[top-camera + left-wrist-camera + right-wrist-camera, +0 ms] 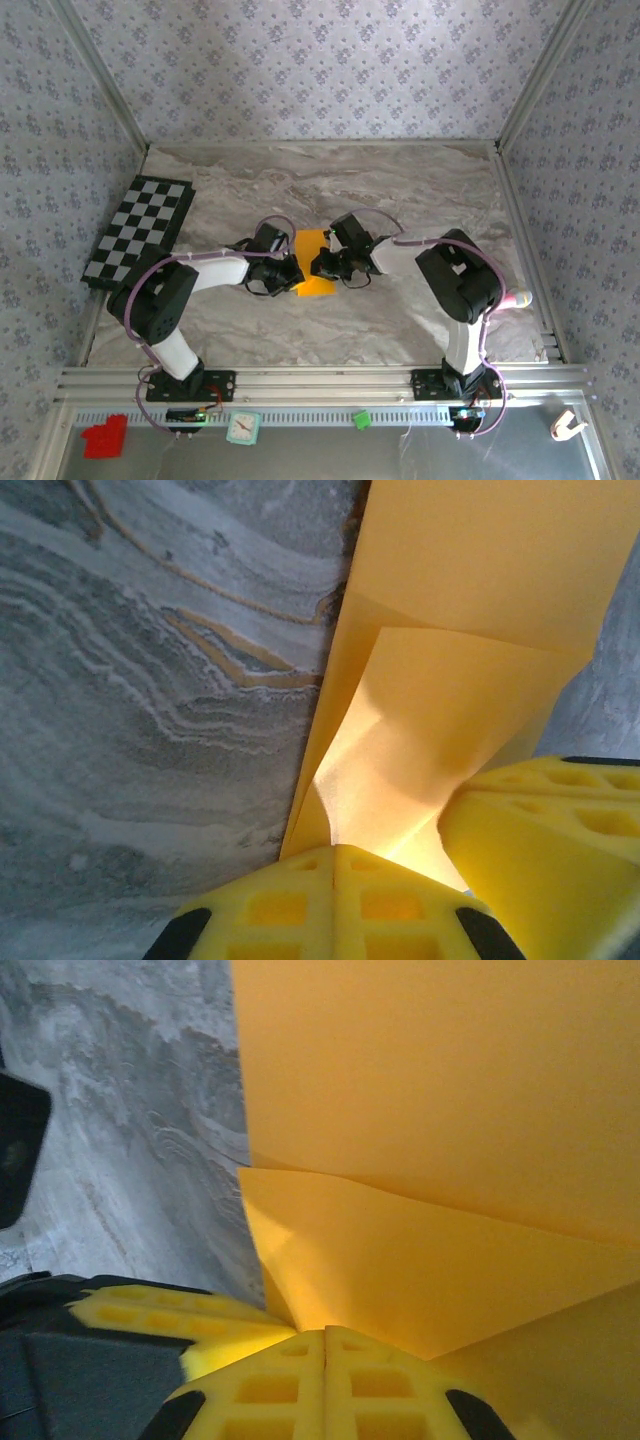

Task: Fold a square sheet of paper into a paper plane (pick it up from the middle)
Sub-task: Fold the triangle a second time at the center of the table.

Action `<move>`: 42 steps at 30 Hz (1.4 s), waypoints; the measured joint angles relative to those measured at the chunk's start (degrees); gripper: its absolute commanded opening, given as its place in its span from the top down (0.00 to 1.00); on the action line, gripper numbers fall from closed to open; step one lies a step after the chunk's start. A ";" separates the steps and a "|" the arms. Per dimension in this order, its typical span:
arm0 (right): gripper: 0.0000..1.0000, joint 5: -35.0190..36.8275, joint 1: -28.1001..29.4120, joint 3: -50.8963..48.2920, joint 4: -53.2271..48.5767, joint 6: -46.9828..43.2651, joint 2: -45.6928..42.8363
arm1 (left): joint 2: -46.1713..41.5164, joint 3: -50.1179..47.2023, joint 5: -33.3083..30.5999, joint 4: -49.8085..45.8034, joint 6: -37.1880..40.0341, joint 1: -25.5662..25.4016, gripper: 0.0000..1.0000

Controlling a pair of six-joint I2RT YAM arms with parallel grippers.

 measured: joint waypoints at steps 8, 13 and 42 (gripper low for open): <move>0.98 -0.28 -0.59 0.96 -0.59 0.13 1.81 | 0.07 0.11 0.00 -0.35 -0.04 0.00 1.00; 0.98 -0.28 -3.91 2.45 -3.78 -1.44 2.01 | 0.15 0.22 0.02 -0.66 -0.04 0.00 1.00; 0.58 2.82 -5.53 -0.96 -6.16 5.75 -7.19 | -0.98 5.68 0.37 -2.60 1.90 2.01 0.79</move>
